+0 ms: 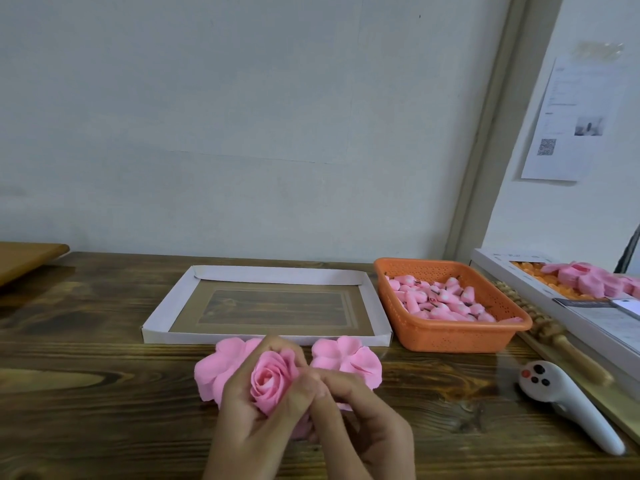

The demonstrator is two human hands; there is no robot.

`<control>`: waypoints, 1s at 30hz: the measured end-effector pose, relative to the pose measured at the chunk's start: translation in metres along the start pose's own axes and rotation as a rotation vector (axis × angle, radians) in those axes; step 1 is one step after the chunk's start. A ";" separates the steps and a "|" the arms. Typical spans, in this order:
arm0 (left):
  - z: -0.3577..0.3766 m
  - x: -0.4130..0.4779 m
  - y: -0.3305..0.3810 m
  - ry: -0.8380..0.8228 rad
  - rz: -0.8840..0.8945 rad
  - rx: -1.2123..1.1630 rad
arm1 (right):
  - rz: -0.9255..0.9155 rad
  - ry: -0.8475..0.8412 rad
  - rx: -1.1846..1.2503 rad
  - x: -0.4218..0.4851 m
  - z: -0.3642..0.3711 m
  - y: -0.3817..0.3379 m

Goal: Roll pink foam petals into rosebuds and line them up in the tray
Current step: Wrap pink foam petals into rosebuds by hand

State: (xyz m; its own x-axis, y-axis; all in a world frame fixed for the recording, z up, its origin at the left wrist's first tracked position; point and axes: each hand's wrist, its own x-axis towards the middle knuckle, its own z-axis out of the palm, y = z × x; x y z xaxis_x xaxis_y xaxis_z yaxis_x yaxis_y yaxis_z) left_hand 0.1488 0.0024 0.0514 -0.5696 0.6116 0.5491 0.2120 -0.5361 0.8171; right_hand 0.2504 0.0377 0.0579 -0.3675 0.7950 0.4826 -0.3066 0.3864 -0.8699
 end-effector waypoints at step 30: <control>0.006 0.000 -0.001 0.130 0.042 -0.149 | 0.301 0.223 0.170 -0.006 0.014 0.003</control>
State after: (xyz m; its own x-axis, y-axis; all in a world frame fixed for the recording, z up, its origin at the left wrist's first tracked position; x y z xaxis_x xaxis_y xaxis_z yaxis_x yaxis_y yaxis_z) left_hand 0.1530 0.0066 0.0514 -0.6628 0.5116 0.5468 0.1232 -0.6458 0.7535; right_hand 0.2393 0.0277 0.0537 -0.2690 0.9500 0.1587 -0.3620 0.0530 -0.9307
